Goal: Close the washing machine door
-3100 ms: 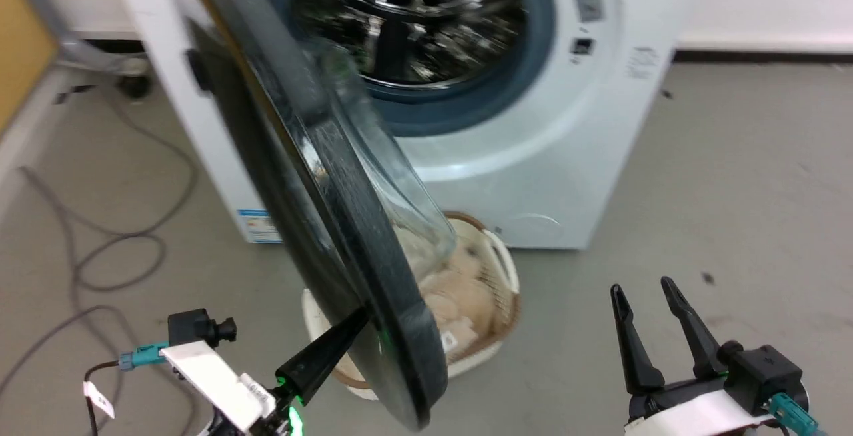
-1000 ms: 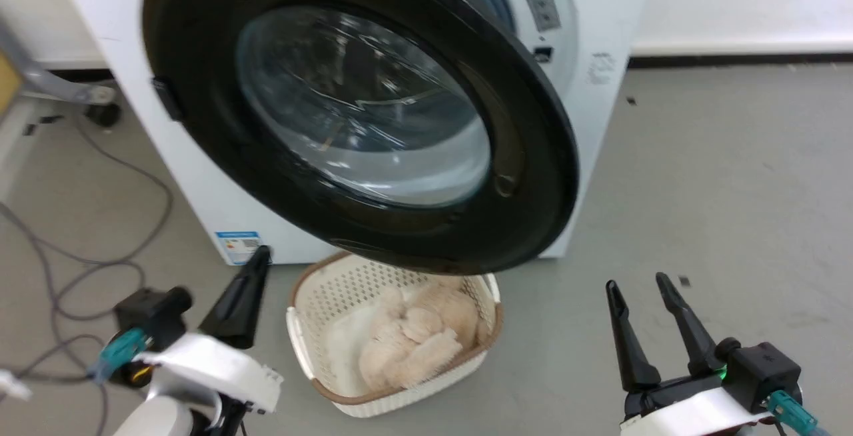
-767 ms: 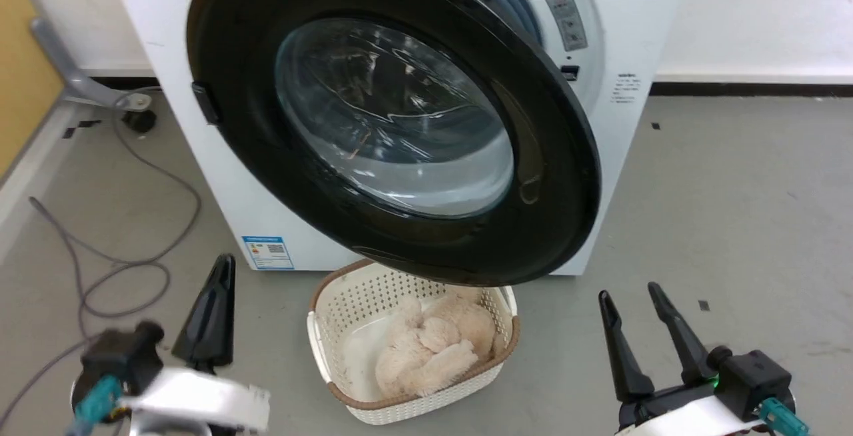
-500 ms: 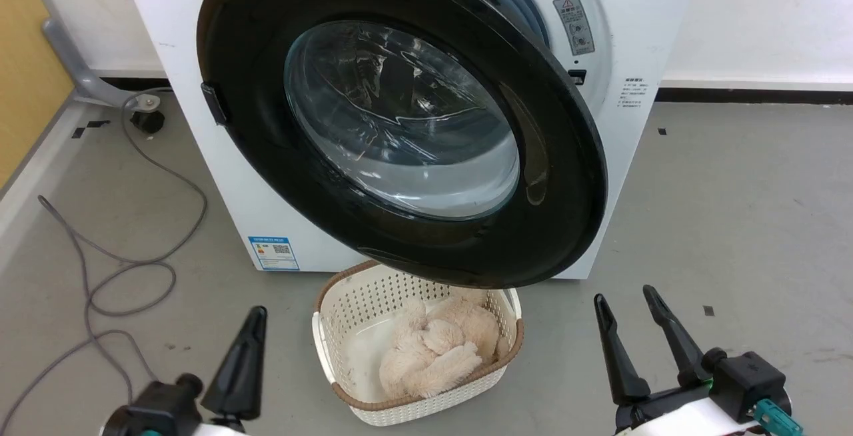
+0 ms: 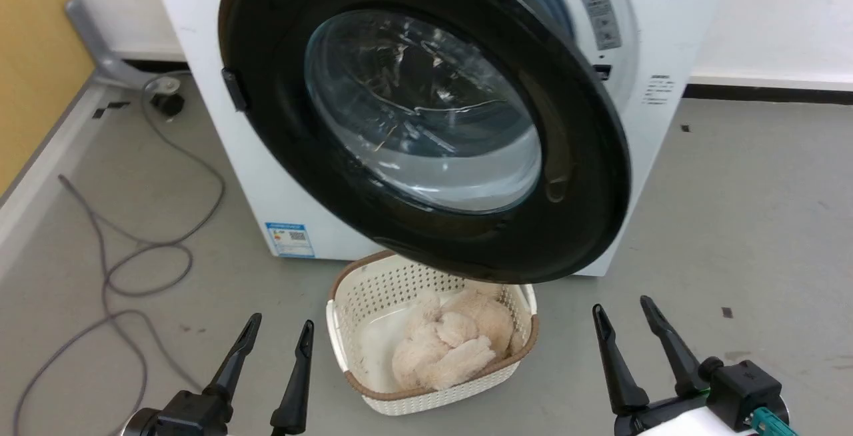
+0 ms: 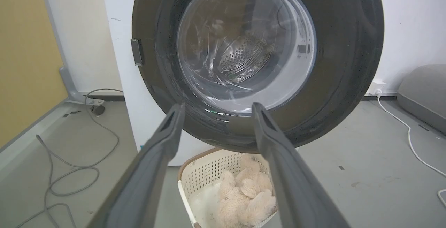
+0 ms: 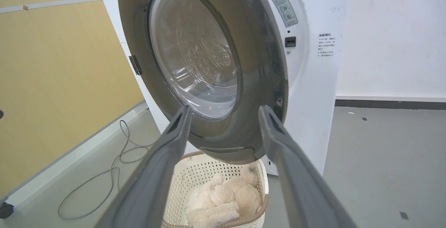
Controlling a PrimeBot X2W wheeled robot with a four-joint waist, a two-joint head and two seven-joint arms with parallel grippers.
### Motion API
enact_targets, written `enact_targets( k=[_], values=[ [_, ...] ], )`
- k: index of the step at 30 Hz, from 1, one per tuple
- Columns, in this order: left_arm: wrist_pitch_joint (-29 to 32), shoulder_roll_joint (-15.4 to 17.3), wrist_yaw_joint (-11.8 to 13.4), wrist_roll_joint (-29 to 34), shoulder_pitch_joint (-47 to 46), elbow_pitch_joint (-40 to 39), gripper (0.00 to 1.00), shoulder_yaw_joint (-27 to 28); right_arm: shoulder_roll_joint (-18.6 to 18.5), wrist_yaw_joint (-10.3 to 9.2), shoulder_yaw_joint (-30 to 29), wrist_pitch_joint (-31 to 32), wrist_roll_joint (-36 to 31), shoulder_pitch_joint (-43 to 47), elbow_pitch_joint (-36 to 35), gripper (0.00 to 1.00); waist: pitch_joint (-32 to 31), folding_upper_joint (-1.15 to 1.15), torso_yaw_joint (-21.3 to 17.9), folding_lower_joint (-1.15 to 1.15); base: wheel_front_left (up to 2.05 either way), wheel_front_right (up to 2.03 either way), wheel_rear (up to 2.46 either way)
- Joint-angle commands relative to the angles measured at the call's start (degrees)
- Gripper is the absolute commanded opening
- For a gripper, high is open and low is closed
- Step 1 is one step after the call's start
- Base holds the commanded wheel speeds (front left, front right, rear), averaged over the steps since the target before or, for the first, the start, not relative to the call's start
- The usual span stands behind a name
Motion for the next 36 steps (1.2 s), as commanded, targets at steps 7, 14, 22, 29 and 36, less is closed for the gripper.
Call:
enact_targets(
  k=[7, 14, 22, 29, 36],
  values=[
    [-0.30, -2.37, -2.03, 1.82, -1.70, 0.32, 1.00, 1.20, -2.30, 0.03, 1.87, -0.25, -0.04, -1.72, -1.12, 0.00, 2.57, 0.00, 3.18, 0.00, 0.00, 0.00, 0.00],
    [-0.30, -3.76, -3.46, 2.83, -4.24, -0.11, 1.00, 2.02, -8.68, 0.03, 6.11, 1.40, -0.86, -8.91, -0.10, 0.00, 7.20, 0.00, 5.93, 0.00, 0.00, 0.00, 0.00],
    [-0.30, -5.12, -4.41, 3.09, -8.22, -0.31, 1.00, 2.14, -17.39, 0.03, 6.56, 6.53, 4.31, -21.84, 2.53, 0.00, 13.47, 0.00, 9.01, 0.00, 0.00, 0.00, 0.00],
    [-0.30, -5.94, -4.63, 3.34, -10.91, -0.94, 1.00, 1.99, -20.30, 0.03, 3.66, 10.78, 7.77, -29.50, 5.12, 0.00, 17.78, 0.00, 11.00, 0.00, 0.00, 0.00, 0.00],
    [-0.30, -6.81, -4.69, 2.93, -13.27, -1.54, 1.00, 1.29, -21.82, 0.03, -0.01, 14.11, 9.48, -36.71, 8.51, 0.00, 21.64, 0.00, 12.57, 0.00, 0.00, 0.00, 0.00]
  ],
)
